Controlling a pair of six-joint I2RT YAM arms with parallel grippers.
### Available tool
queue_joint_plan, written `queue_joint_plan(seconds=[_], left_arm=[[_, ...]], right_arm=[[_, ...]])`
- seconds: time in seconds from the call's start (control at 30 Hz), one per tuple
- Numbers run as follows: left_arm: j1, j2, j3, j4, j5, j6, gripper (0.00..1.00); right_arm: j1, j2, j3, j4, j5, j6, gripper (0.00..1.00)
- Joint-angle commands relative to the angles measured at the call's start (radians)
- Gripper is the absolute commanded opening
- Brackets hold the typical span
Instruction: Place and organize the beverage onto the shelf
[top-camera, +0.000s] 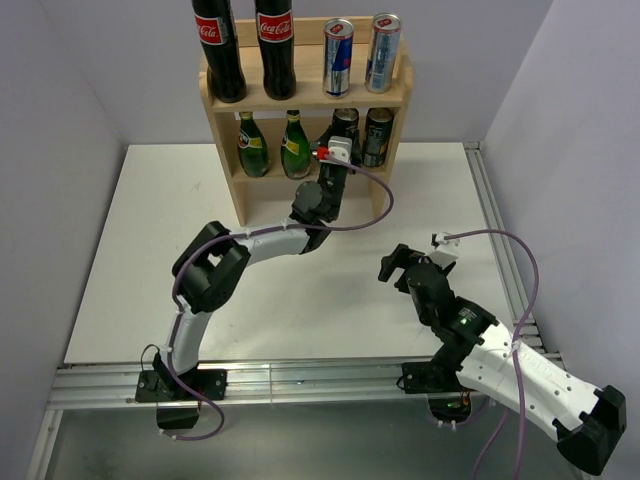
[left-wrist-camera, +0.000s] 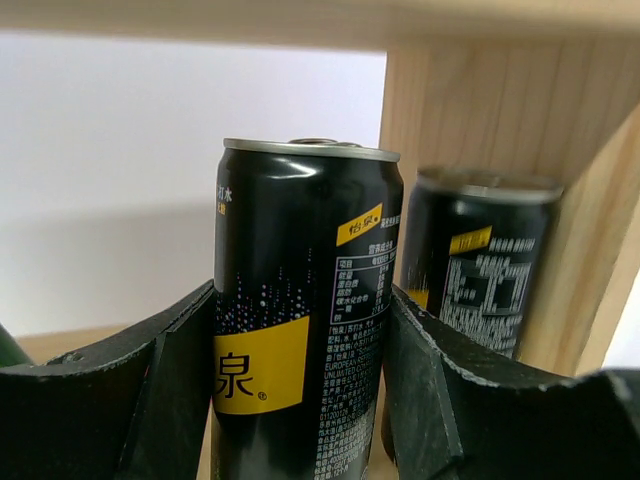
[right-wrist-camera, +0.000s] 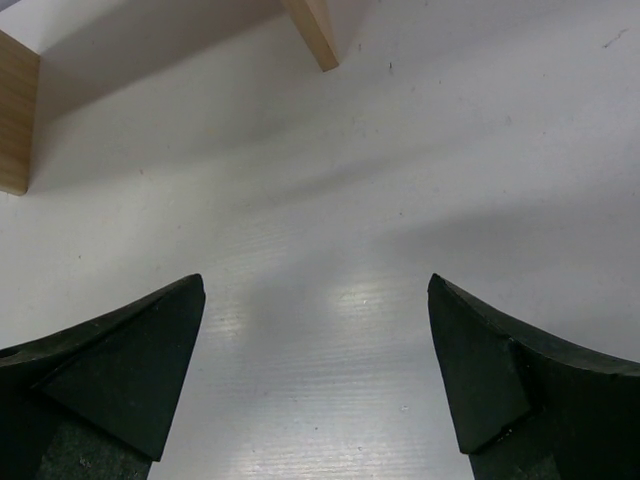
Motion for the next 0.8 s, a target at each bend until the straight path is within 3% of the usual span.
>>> queue_joint_plan(seconds=[0.0,0.77], left_arm=[[0.01,-0.002,0.072,0.461,0.038,-0.058,0.0],[0.041,0.075,0.098,0.452,0.043,-0.165,0.0]], right_arm=[[-0.003,0.005,-0.002,0.038,0.022,-0.008,1.0],[-0.003,-0.009,-0.014,0.053,0.012,-0.016,1.0]])
